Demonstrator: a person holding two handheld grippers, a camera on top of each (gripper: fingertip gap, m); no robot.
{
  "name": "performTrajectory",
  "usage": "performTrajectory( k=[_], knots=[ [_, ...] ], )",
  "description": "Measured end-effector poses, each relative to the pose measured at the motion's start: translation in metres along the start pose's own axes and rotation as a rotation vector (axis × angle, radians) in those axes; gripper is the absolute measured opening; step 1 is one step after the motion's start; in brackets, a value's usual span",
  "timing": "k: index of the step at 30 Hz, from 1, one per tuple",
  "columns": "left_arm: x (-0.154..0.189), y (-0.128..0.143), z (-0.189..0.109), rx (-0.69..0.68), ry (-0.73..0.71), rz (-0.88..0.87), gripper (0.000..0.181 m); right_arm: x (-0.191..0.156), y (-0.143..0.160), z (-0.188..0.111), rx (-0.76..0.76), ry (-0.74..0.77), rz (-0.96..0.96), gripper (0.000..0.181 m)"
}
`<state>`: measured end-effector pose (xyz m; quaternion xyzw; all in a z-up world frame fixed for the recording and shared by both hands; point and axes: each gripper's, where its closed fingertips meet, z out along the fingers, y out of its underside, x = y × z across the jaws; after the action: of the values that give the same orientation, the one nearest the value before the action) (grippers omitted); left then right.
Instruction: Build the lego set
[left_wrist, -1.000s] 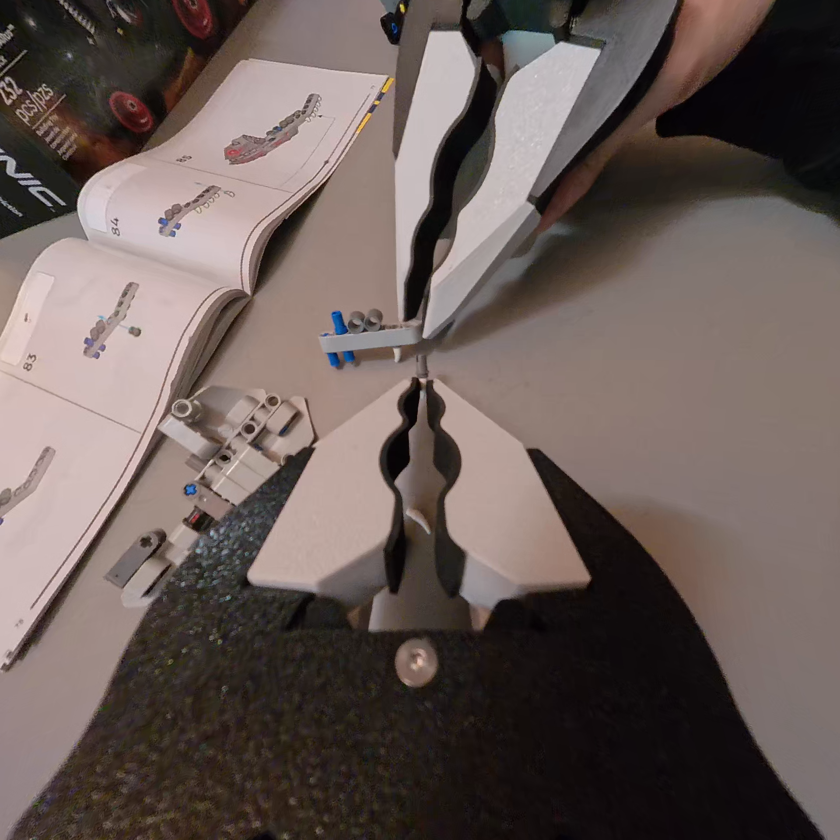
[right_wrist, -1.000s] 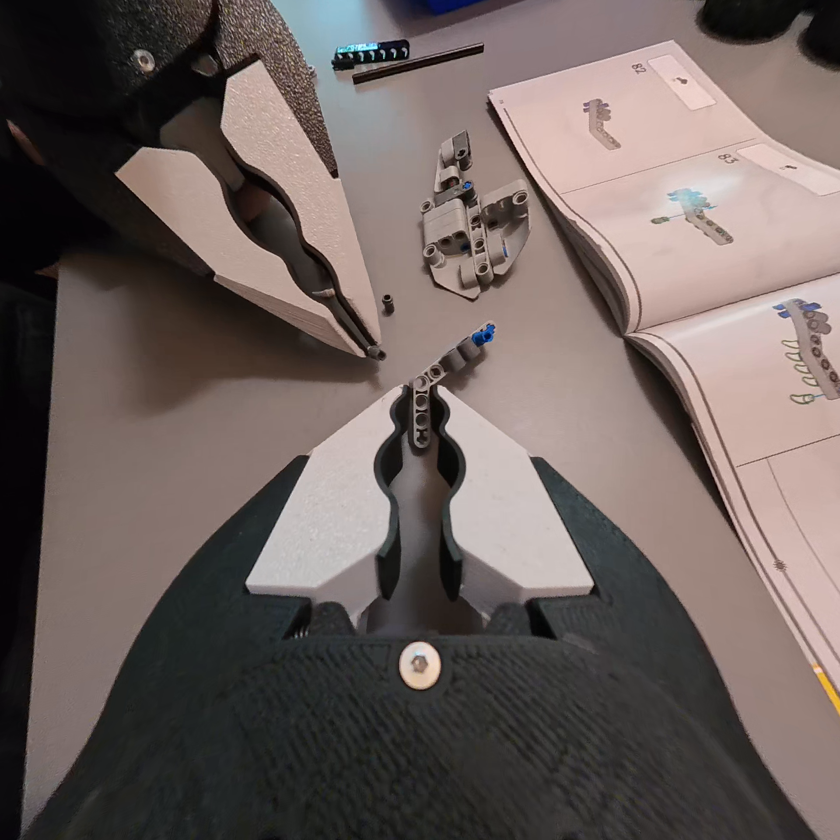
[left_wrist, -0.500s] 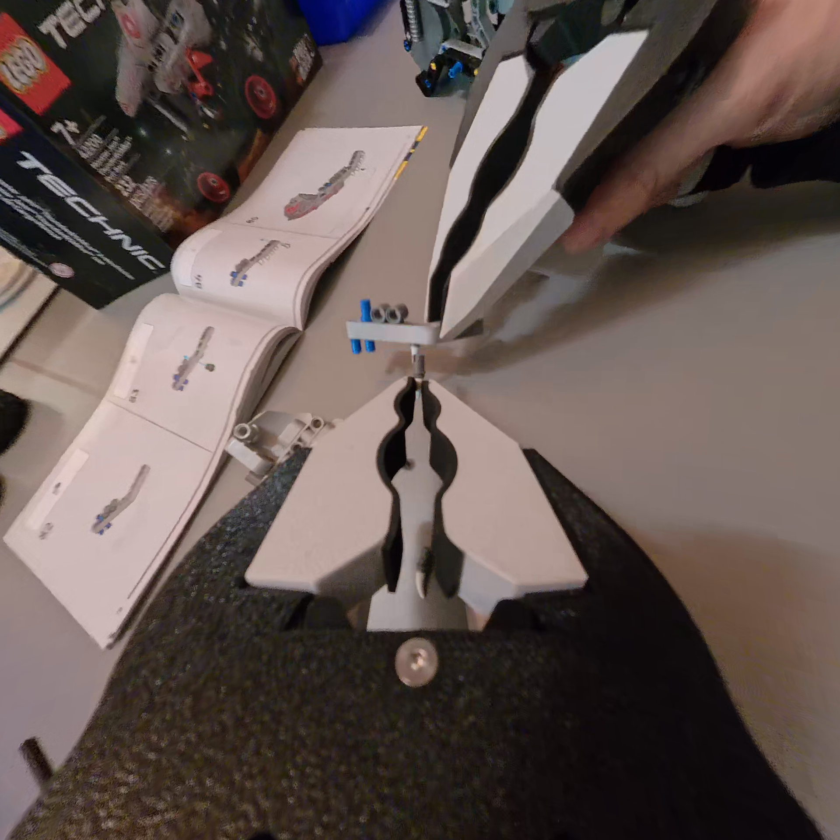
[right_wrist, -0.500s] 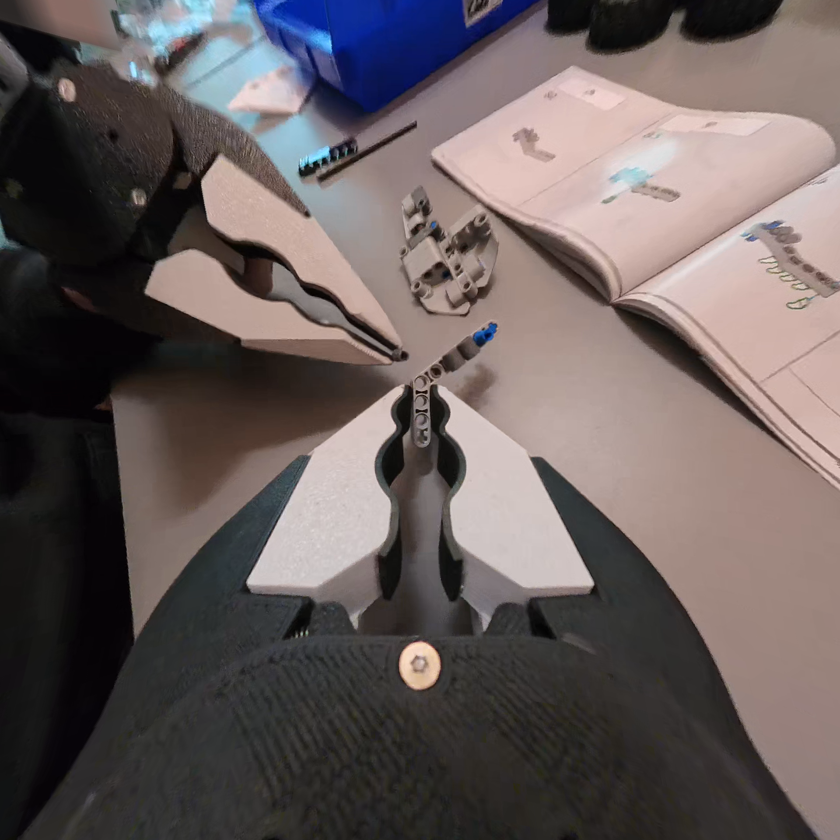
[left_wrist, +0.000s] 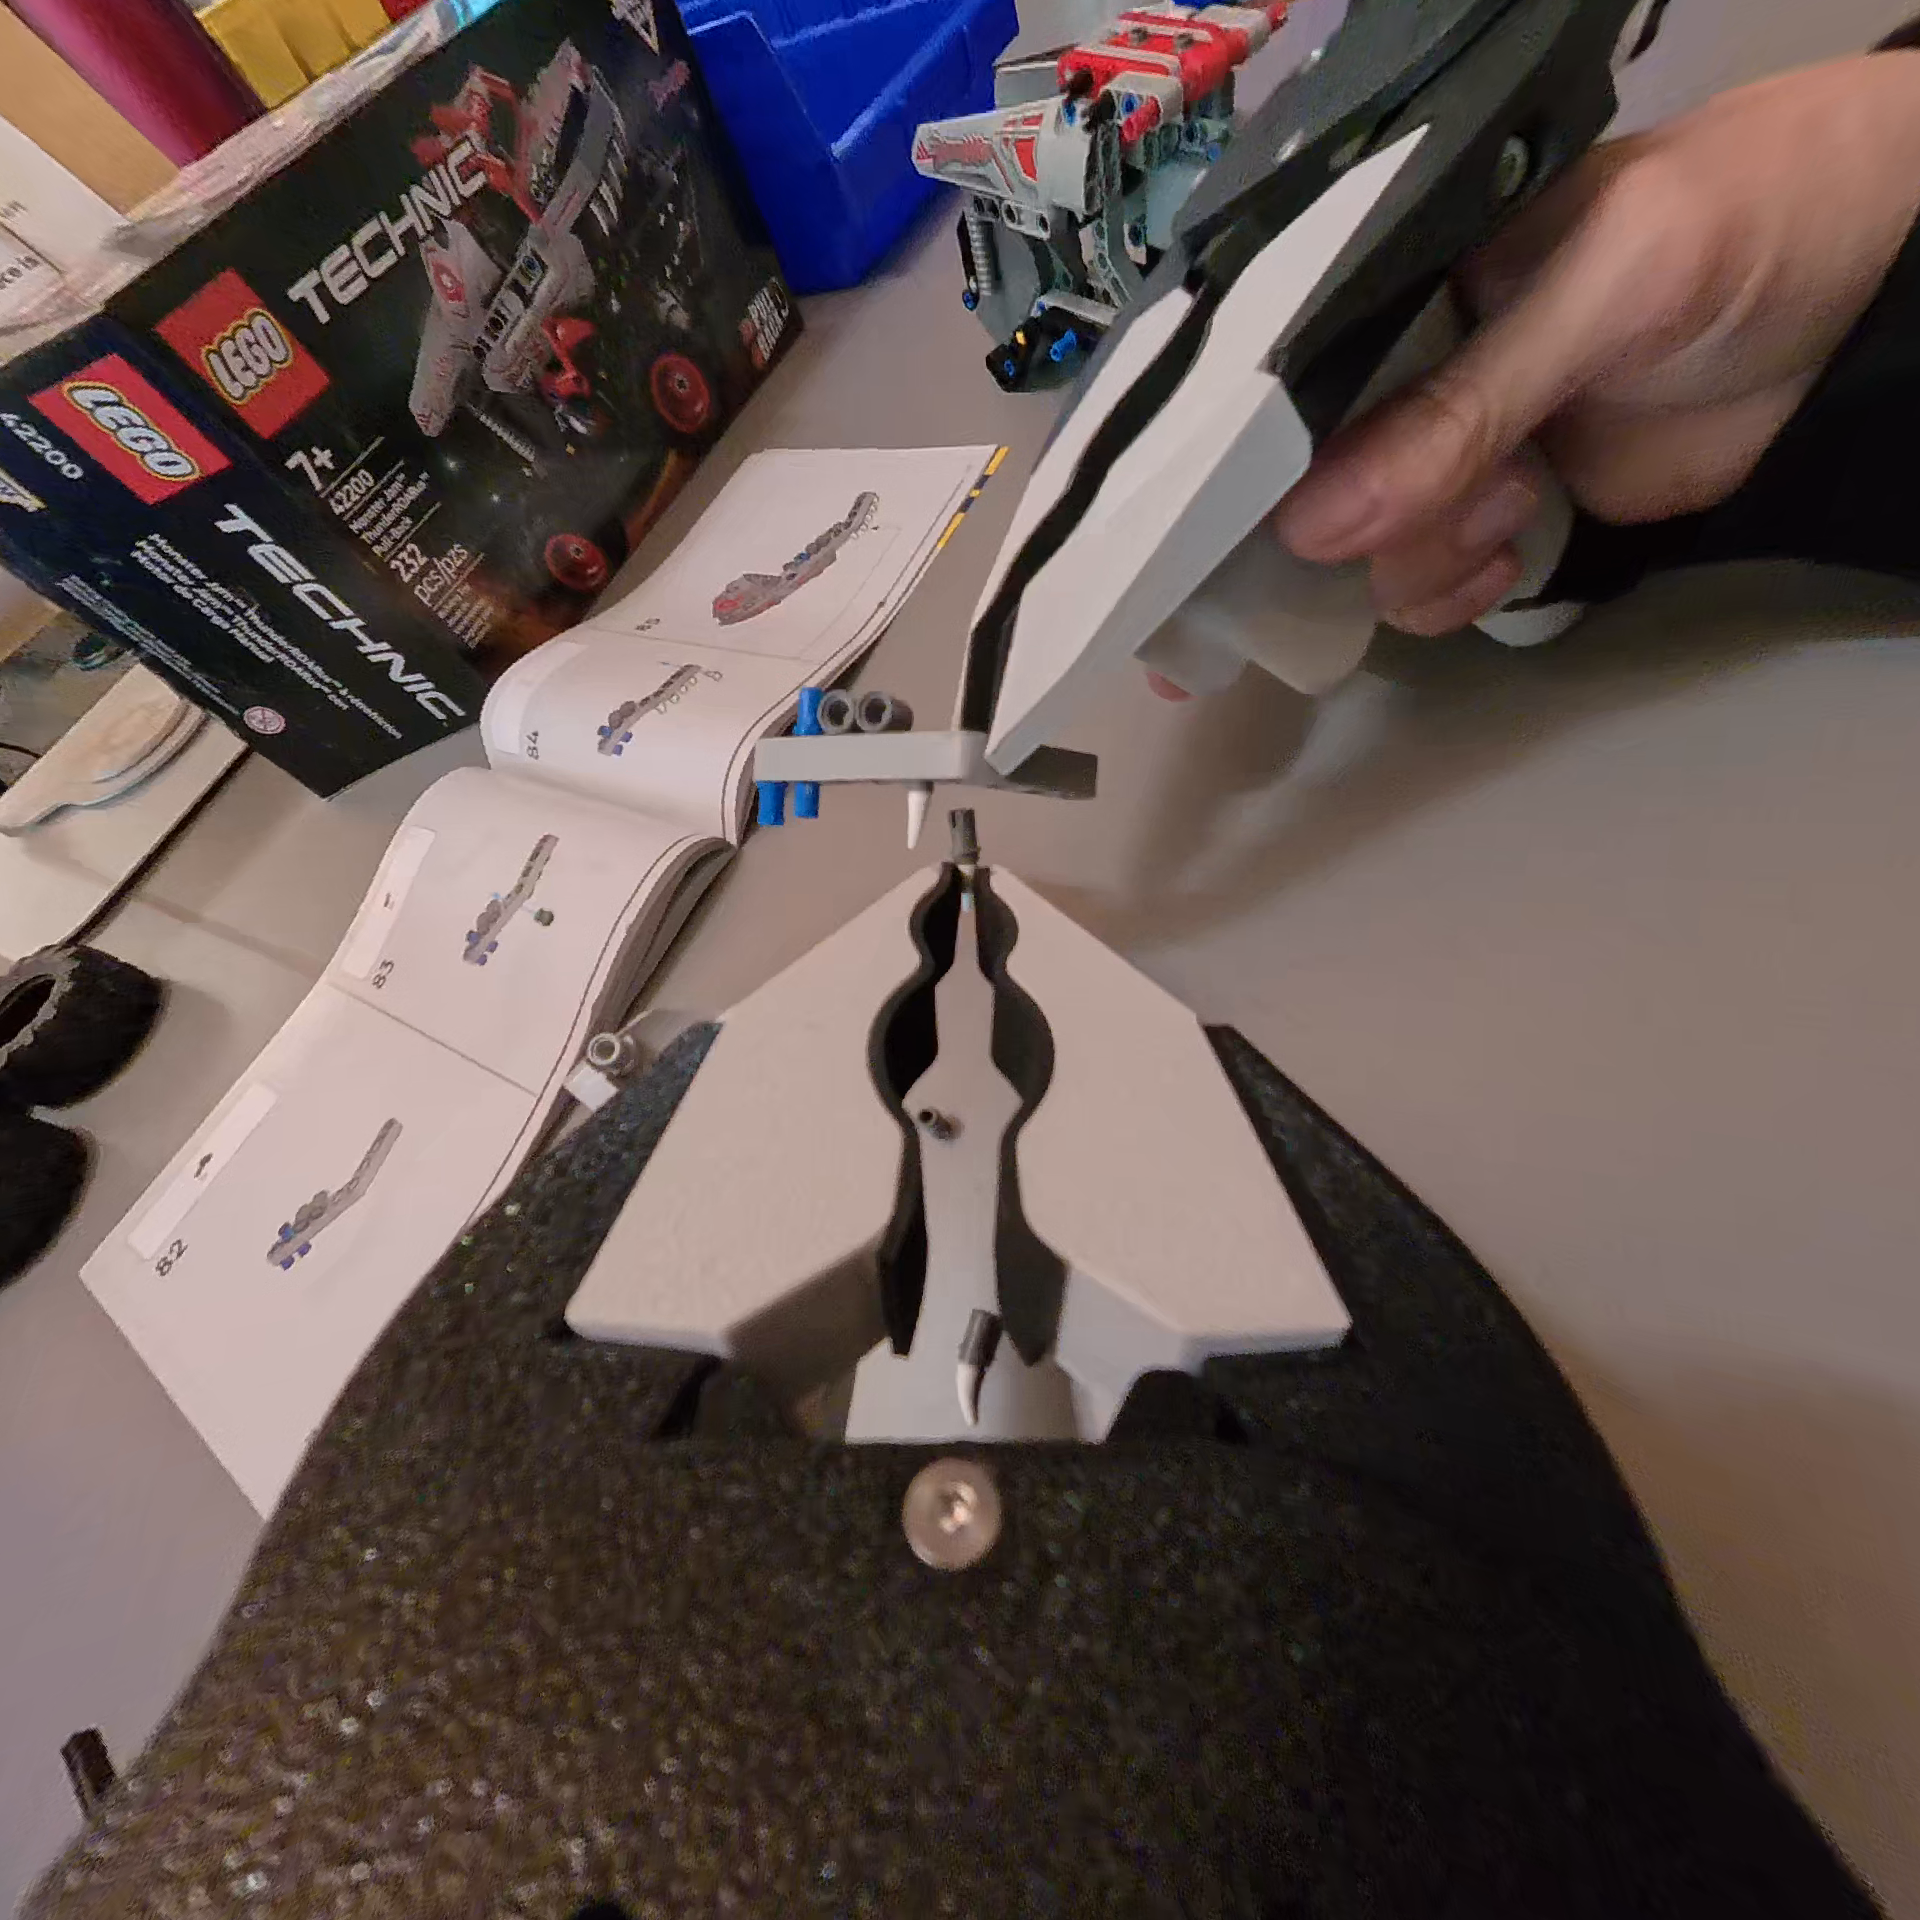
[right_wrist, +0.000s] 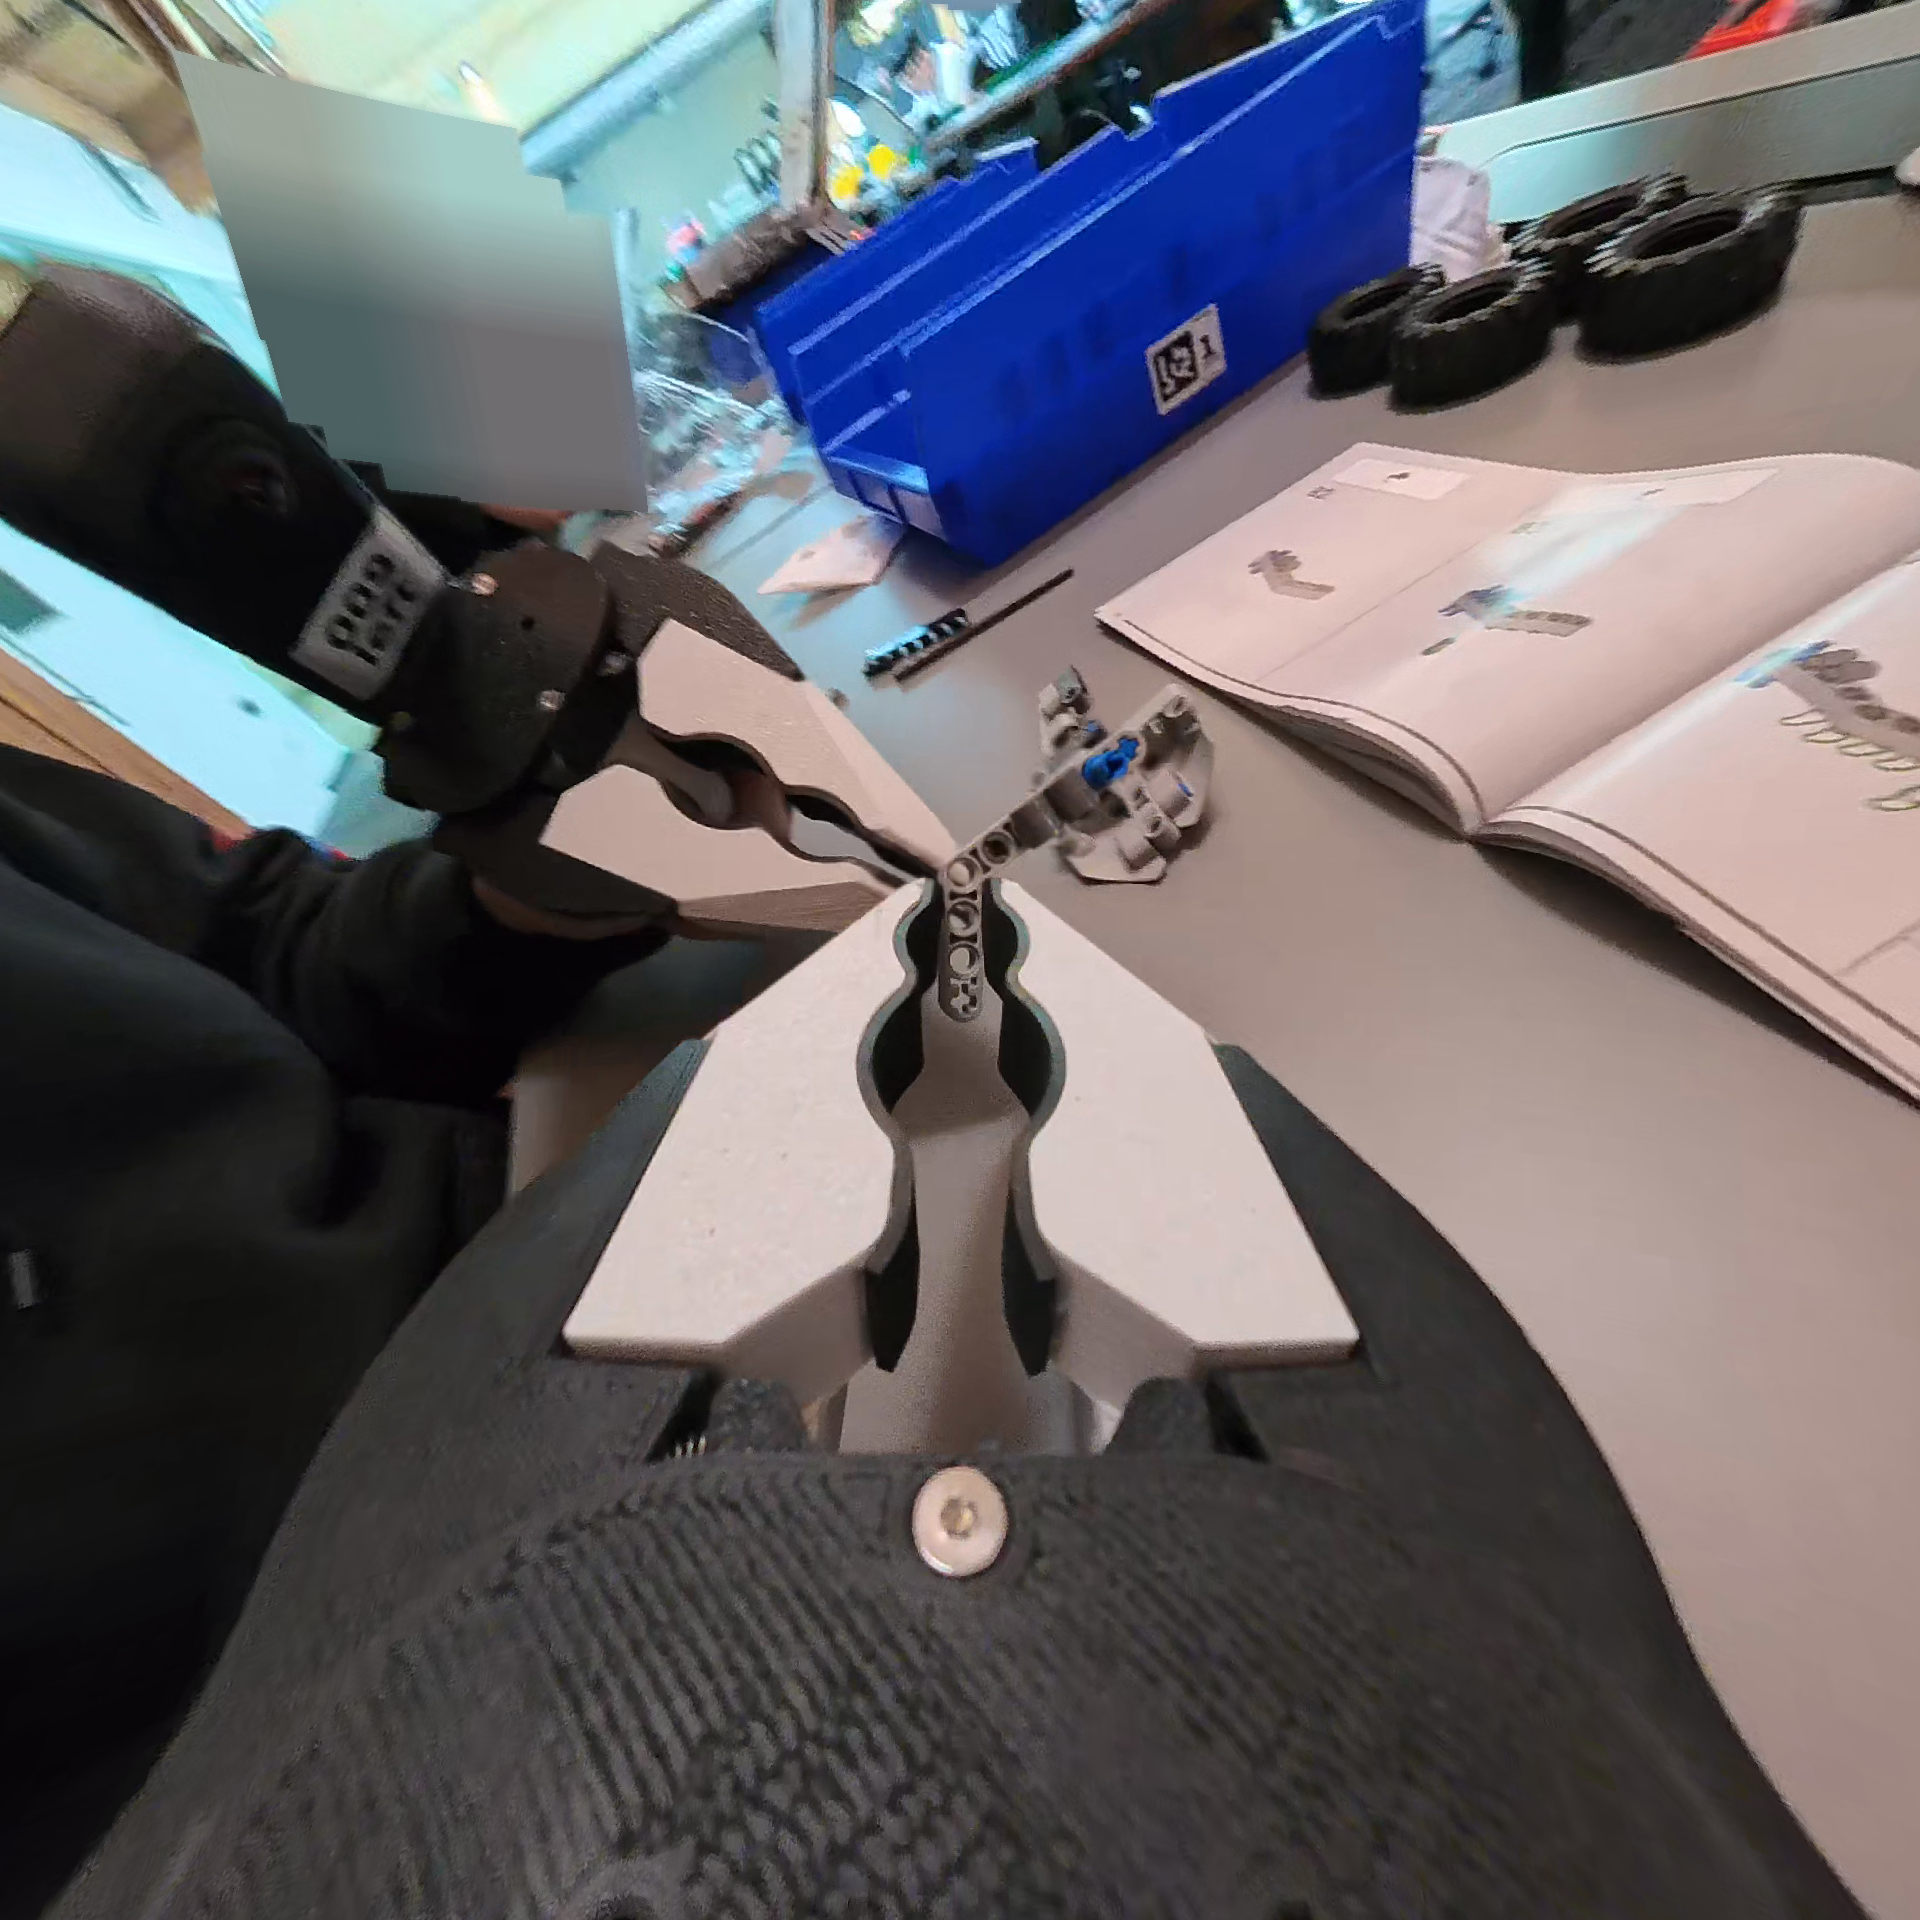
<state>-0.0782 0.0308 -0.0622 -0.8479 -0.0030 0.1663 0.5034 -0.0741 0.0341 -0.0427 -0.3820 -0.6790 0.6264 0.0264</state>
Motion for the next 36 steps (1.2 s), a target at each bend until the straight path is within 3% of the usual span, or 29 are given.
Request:
performTrajectory(
  k=[4,12,21,29,36],
  knots=[
    [-0.006,-0.002,-0.005,0.018,-0.041,0.009,0.0,-0.005,-0.005,-0.002,0.048,-0.085,0.087,0.006],
    [-0.002,-0.007,-0.008,0.039,-0.057,0.035,0.0,0.001,-0.001,0.002,0.016,-0.049,0.107,0.006],
    [-0.007,-0.001,-0.007,-0.028,-0.14,0.154,0.0,0.0,0.002,0.009,0.002,-0.051,0.143,0.006],
    [-0.011,0.003,-0.007,-0.118,-0.265,0.377,0.0,0.004,0.006,0.014,-0.008,-0.011,0.188,0.006],
    [-0.005,0.002,-0.01,-0.141,-0.285,0.781,0.0,-0.002,0.014,0.013,-0.066,-0.049,0.173,0.006]
  ],
)
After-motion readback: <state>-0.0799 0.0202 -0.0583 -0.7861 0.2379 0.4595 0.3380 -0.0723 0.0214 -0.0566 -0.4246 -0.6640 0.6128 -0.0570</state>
